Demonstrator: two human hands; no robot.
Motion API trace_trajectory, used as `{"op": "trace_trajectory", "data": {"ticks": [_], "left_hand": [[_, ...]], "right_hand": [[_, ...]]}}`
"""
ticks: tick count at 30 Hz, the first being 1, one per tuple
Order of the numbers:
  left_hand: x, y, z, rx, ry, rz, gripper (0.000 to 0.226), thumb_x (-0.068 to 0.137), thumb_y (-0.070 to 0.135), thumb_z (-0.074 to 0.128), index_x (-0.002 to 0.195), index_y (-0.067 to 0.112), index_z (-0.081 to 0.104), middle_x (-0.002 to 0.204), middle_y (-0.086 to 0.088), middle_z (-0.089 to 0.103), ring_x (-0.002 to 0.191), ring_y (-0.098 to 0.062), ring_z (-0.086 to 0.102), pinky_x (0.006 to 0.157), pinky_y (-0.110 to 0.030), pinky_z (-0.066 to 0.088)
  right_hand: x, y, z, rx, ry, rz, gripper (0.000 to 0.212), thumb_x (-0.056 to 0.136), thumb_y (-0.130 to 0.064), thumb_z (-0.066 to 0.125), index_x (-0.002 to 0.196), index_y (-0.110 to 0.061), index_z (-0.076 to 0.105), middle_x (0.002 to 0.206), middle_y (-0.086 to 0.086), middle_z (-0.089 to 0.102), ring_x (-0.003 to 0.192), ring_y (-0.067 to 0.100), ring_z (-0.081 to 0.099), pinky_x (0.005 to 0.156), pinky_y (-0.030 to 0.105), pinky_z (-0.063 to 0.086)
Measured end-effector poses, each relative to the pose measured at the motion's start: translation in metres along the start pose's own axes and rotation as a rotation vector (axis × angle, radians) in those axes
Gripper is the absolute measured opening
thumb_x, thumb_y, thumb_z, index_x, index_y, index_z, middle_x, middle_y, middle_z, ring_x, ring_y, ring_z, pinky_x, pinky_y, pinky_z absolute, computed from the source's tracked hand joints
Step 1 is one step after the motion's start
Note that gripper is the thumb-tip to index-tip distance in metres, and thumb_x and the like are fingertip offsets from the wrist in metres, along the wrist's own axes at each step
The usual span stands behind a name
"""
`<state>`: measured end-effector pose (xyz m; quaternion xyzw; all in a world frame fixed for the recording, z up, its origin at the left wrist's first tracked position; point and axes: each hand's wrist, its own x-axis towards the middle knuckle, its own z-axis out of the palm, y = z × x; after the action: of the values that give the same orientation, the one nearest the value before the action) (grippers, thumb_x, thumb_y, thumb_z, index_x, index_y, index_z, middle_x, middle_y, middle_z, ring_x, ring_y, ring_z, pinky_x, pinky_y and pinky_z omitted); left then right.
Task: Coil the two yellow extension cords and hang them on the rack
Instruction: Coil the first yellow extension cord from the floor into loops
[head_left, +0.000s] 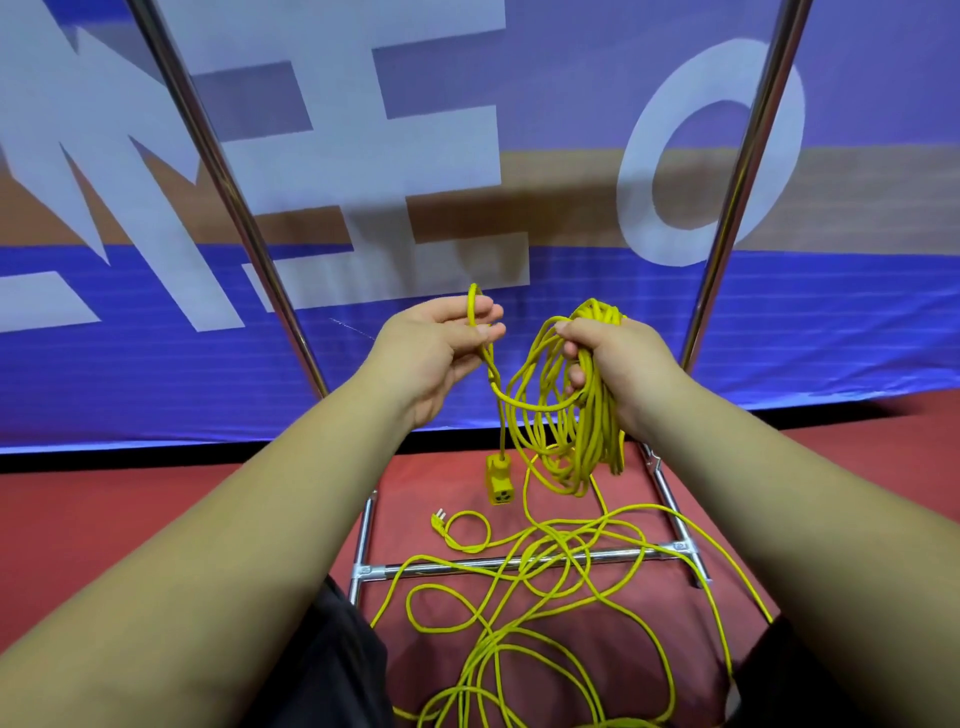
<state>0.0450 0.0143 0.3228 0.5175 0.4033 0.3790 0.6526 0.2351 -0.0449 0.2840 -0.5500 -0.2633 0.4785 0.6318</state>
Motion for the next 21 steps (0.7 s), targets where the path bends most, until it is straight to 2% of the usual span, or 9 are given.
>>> {"op": "trace_trajectory", "data": {"ticks": [3, 6, 10, 12, 14, 15, 17, 18, 21], "left_hand": [[-0.001, -0.004, 0.001, 0.025, 0.038, -0.023, 0.019, 0.093, -0.001, 0.069, 0.105, 0.013, 0.073, 0.105, -0.003, 0.079, 0.105, -0.022, 0.076, 0.102, -0.043, 0.056], [0.0, -0.001, 0.0, 0.001, 0.028, -0.027, 0.016, 0.092, 0.005, 0.074, 0.106, 0.011, 0.071, 0.095, -0.007, 0.077, 0.101, -0.024, 0.077, 0.092, -0.042, 0.061], [-0.002, 0.002, 0.004, -0.05, 0.052, -0.02, 0.029, 0.09, 0.01, 0.078, 0.116, 0.002, 0.068, 0.09, -0.009, 0.076, 0.095, -0.023, 0.078, 0.077, -0.035, 0.064], [-0.002, 0.001, 0.007, -0.137, 0.079, -0.026, 0.029, 0.09, 0.011, 0.078, 0.115, -0.001, 0.067, 0.087, -0.009, 0.075, 0.089, -0.02, 0.079, 0.07, -0.031, 0.063], [-0.001, 0.001, 0.01, -0.266, 0.102, -0.044, 0.022, 0.093, 0.009, 0.075, 0.109, -0.002, 0.067, 0.087, -0.01, 0.072, 0.083, -0.017, 0.078, 0.067, -0.029, 0.063], [0.001, 0.002, 0.011, -0.341, 0.118, -0.055, 0.016, 0.094, 0.008, 0.073, 0.105, -0.002, 0.066, 0.087, -0.01, 0.07, 0.081, -0.016, 0.078, 0.066, -0.029, 0.063], [0.005, 0.006, 0.01, -0.503, 0.174, -0.082, 0.01, 0.096, 0.005, 0.07, 0.098, -0.004, 0.066, 0.085, -0.011, 0.066, 0.078, -0.016, 0.075, 0.064, -0.028, 0.063], [0.007, 0.007, 0.008, -0.579, 0.209, -0.094, 0.01, 0.095, 0.004, 0.07, 0.095, -0.005, 0.065, 0.083, -0.011, 0.065, 0.075, -0.016, 0.073, 0.063, -0.029, 0.063], [0.015, 0.01, -0.002, -0.688, 0.285, -0.114, 0.01, 0.096, 0.002, 0.068, 0.09, -0.005, 0.063, 0.074, -0.012, 0.064, 0.059, -0.015, 0.071, 0.061, -0.033, 0.064]], "right_hand": [[-0.004, 0.002, 0.003, -0.021, -0.053, -0.003, 0.011, 0.095, -0.012, 0.07, 0.087, -0.006, 0.067, 0.061, 0.004, 0.057, 0.043, 0.018, 0.046, 0.048, 0.029, 0.047], [-0.006, 0.005, 0.004, -0.114, -0.081, -0.041, 0.021, 0.096, -0.014, 0.073, 0.078, -0.007, 0.064, 0.056, 0.004, 0.059, 0.042, 0.018, 0.05, 0.045, 0.027, 0.046], [-0.007, 0.01, 0.007, -0.126, -0.114, -0.043, 0.013, 0.096, -0.012, 0.073, 0.102, -0.001, 0.068, 0.078, 0.01, 0.075, 0.051, 0.017, 0.063, 0.051, 0.029, 0.053], [-0.007, 0.013, 0.008, -0.143, -0.138, -0.023, 0.021, 0.095, -0.01, 0.073, 0.113, 0.001, 0.068, 0.088, 0.014, 0.079, 0.067, 0.021, 0.074, 0.065, 0.038, 0.06], [-0.009, 0.015, 0.01, -0.163, -0.181, -0.015, 0.026, 0.09, -0.008, 0.076, 0.111, 0.0, 0.065, 0.097, 0.021, 0.079, 0.087, 0.036, 0.079, 0.082, 0.052, 0.062], [-0.011, 0.015, 0.011, -0.17, -0.207, -0.012, 0.031, 0.087, -0.007, 0.078, 0.111, 0.005, 0.061, 0.101, 0.026, 0.078, 0.093, 0.042, 0.078, 0.085, 0.056, 0.062], [-0.015, 0.015, 0.014, -0.196, -0.274, 0.013, 0.039, 0.09, -0.003, 0.075, 0.118, 0.016, 0.055, 0.105, 0.025, 0.078, 0.094, 0.042, 0.078, 0.083, 0.054, 0.062], [-0.018, 0.015, 0.015, -0.207, -0.315, 0.035, 0.037, 0.094, -0.002, 0.07, 0.121, 0.016, 0.055, 0.106, 0.022, 0.079, 0.094, 0.039, 0.079, 0.083, 0.051, 0.062], [-0.026, 0.015, 0.018, -0.175, -0.41, 0.118, 0.02, 0.1, 0.0, 0.058, 0.12, 0.004, 0.061, 0.108, 0.02, 0.079, 0.093, 0.038, 0.078, 0.077, 0.046, 0.064]]}}
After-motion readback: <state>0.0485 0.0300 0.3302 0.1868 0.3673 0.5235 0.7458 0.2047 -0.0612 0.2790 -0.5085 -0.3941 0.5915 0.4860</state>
